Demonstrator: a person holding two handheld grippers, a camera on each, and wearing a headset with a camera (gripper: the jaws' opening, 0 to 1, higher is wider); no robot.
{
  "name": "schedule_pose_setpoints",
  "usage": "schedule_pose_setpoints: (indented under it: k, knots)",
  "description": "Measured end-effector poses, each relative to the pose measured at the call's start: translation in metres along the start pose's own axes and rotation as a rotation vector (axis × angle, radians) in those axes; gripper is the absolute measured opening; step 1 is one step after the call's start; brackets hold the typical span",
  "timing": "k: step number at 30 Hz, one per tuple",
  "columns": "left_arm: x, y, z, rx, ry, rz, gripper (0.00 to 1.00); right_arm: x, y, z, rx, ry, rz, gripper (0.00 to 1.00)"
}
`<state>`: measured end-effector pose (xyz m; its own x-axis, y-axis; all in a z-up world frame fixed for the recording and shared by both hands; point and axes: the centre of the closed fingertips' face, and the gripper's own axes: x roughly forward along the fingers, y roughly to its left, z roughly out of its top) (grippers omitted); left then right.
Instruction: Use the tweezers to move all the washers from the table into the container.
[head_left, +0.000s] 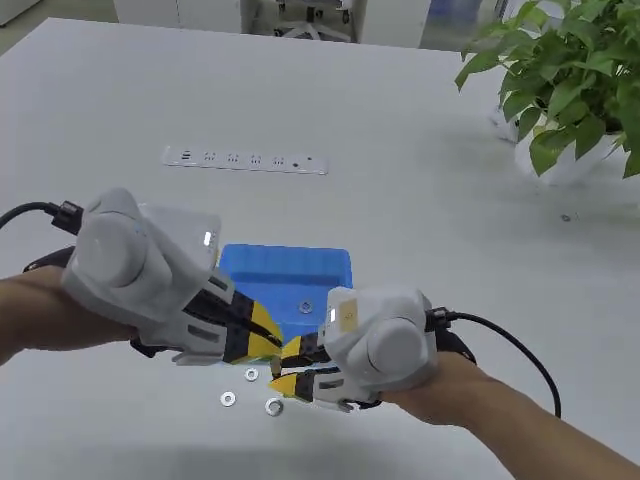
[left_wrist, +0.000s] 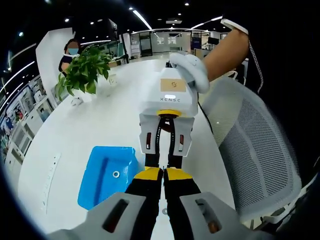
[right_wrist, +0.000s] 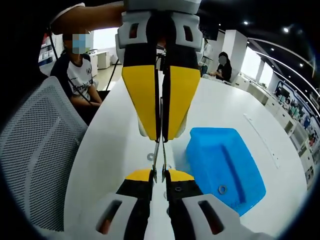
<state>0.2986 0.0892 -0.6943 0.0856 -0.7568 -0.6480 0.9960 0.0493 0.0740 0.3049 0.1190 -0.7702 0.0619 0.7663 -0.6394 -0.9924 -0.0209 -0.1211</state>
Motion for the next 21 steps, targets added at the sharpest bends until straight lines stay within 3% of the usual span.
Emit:
schedule_pose_setpoints:
  k: [21]
  knots:
    - [0.011, -0.013, -0.015, -0.049, 0.013, -0.03, 0.05, 0.012, 0.019, -0.013, 0.036, 0.008, 0.043, 0.12]
